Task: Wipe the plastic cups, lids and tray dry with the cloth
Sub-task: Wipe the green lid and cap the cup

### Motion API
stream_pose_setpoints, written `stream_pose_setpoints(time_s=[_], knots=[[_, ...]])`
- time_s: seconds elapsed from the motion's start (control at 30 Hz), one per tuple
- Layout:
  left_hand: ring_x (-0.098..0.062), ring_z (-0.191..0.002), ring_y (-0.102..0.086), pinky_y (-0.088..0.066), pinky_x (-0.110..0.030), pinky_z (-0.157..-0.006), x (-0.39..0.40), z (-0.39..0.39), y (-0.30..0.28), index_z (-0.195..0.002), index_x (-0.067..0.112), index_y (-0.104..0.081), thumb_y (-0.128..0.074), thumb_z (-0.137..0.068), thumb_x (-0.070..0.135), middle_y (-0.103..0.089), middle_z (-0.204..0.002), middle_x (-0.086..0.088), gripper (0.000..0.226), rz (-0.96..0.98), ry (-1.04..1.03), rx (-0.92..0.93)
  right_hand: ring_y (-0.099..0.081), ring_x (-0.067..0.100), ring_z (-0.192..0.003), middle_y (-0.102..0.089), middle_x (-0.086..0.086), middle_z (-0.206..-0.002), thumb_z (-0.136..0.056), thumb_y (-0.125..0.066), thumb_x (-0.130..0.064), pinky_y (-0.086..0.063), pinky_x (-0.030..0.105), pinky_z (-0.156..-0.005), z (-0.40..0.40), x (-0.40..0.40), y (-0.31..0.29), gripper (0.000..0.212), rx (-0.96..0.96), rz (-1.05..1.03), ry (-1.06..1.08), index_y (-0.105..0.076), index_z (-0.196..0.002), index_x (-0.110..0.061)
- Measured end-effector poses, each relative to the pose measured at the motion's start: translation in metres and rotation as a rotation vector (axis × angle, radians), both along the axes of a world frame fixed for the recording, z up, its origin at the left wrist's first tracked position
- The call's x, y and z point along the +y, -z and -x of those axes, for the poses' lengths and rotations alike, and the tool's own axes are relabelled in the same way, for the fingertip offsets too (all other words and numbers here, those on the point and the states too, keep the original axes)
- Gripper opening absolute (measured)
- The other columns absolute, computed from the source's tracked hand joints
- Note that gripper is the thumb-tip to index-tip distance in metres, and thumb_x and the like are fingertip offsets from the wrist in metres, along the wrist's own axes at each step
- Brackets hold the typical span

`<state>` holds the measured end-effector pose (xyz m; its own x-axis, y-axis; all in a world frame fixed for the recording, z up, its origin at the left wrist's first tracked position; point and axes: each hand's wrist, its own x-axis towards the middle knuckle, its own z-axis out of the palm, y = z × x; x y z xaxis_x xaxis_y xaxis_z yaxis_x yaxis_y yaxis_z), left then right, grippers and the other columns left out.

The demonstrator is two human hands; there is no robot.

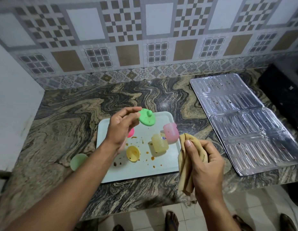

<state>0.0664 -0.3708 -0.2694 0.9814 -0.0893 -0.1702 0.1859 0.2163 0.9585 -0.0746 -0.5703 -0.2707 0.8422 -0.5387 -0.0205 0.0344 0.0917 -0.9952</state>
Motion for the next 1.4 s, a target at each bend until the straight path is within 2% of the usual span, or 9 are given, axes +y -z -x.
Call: stream_pose_setpoints(time_s=[0.17, 0.3, 0.5, 0.63, 0.73, 0.9, 1.07, 1.23, 1.4], knots=[[-0.009, -0.079, -0.065, -0.049, -0.033, -0.088, 0.005, 0.048, -0.03, -0.11, 0.023, -0.072, -0.07, -0.092, 0.004, -0.074, -0.093, 0.002, 0.027, 0.212, -0.045, 0.1, -0.065, -0.002, -0.073, -0.073, -0.012, -0.084, -0.093, -0.075, -0.012, -0.052, 0.013, -0.068, -0.021, 0.033, -0.024, 0.009, -0.136, 0.009, -0.017, -0.07, -0.1, -0.01], [-0.008, -0.082, -0.067, -0.055, -0.026, -0.084, 0.011, 0.073, -0.046, -0.122, 0.02, -0.069, -0.078, -0.085, 0.008, -0.075, -0.097, -0.001, 0.04, 0.314, -0.038, 0.088, -0.066, -0.003, -0.074, -0.072, -0.015, -0.085, -0.095, -0.075, 0.001, -0.052, 0.014, -0.069, -0.025, 0.054, -0.042, 0.013, -0.223, 0.109, -0.037, -0.068, -0.1, -0.01], [-0.009, -0.091, -0.071, -0.058, -0.017, -0.079, 0.022, 0.098, -0.058, -0.12, 0.015, -0.075, -0.074, -0.085, 0.008, -0.078, -0.109, -0.008, 0.036, 0.294, 0.004, 0.0, -0.075, 0.019, -0.08, -0.077, -0.005, -0.094, -0.091, -0.079, -0.023, -0.062, 0.043, -0.07, -0.022, 0.066, -0.052, 0.017, -0.296, 0.33, -0.085, -0.069, -0.099, -0.034], [-0.009, -0.088, -0.071, -0.056, -0.017, -0.079, 0.031, 0.102, -0.062, -0.12, 0.012, -0.075, -0.073, -0.087, 0.003, -0.079, -0.102, -0.008, 0.035, 0.195, 0.048, -0.073, -0.074, 0.025, -0.082, -0.076, 0.003, -0.096, -0.093, -0.078, -0.029, -0.06, 0.051, -0.07, -0.024, 0.063, -0.051, 0.012, -0.333, 0.368, -0.129, -0.074, -0.102, -0.023], [-0.01, -0.091, -0.07, -0.055, -0.018, -0.081, 0.032, 0.104, -0.063, -0.116, 0.015, -0.078, -0.069, -0.086, 0.007, -0.079, -0.104, -0.01, 0.033, 0.102, 0.101, -0.125, -0.072, 0.023, -0.074, -0.075, 0.002, -0.088, -0.091, -0.081, -0.029, -0.059, 0.048, -0.065, -0.031, 0.057, -0.055, 0.018, -0.317, 0.396, -0.145, -0.073, -0.097, -0.014], [-0.026, -0.108, -0.071, -0.057, -0.034, -0.096, 0.036, 0.11, -0.061, -0.12, 0.018, -0.077, -0.079, -0.085, 0.019, -0.077, -0.114, -0.02, 0.035, 0.015, 0.135, -0.139, -0.064, 0.013, -0.065, -0.074, -0.002, -0.08, -0.088, -0.083, -0.026, -0.055, 0.036, -0.059, -0.043, 0.058, -0.067, 0.015, -0.329, 0.517, -0.169, -0.068, -0.09, -0.028], [-0.022, -0.096, -0.069, -0.058, -0.029, -0.089, 0.024, 0.121, -0.062, -0.115, 0.022, -0.074, -0.073, -0.081, 0.008, -0.071, -0.101, -0.02, 0.037, 0.231, -0.048, -0.047, -0.059, 0.007, -0.06, -0.069, -0.008, -0.074, -0.089, -0.083, -0.028, -0.051, 0.029, -0.056, -0.037, 0.067, -0.066, 0.018, -0.32, 0.46, -0.077, -0.065, -0.088, -0.027], [-0.012, -0.087, -0.072, -0.06, -0.02, -0.079, 0.013, 0.118, -0.068, -0.112, 0.019, -0.069, -0.074, -0.079, 0.005, -0.074, -0.1, -0.008, 0.036, 0.446, -0.193, 0.085, -0.061, 0.023, -0.062, -0.064, -0.004, -0.074, -0.092, -0.081, -0.028, -0.05, 0.035, -0.054, -0.016, 0.082, -0.049, 0.024, -0.339, 0.432, -0.011, -0.059, -0.088, -0.036], [-0.008, -0.077, -0.069, -0.059, -0.018, -0.07, 0.022, 0.115, -0.067, -0.112, 0.02, -0.069, -0.067, -0.08, 0.007, -0.078, -0.095, -0.002, 0.035, 0.492, -0.19, 0.142, -0.064, 0.005, -0.063, -0.069, -0.011, -0.078, -0.09, -0.08, -0.019, -0.054, 0.027, -0.056, -0.002, 0.078, -0.046, 0.022, -0.322, 0.322, -0.054, -0.062, -0.091, -0.031]])
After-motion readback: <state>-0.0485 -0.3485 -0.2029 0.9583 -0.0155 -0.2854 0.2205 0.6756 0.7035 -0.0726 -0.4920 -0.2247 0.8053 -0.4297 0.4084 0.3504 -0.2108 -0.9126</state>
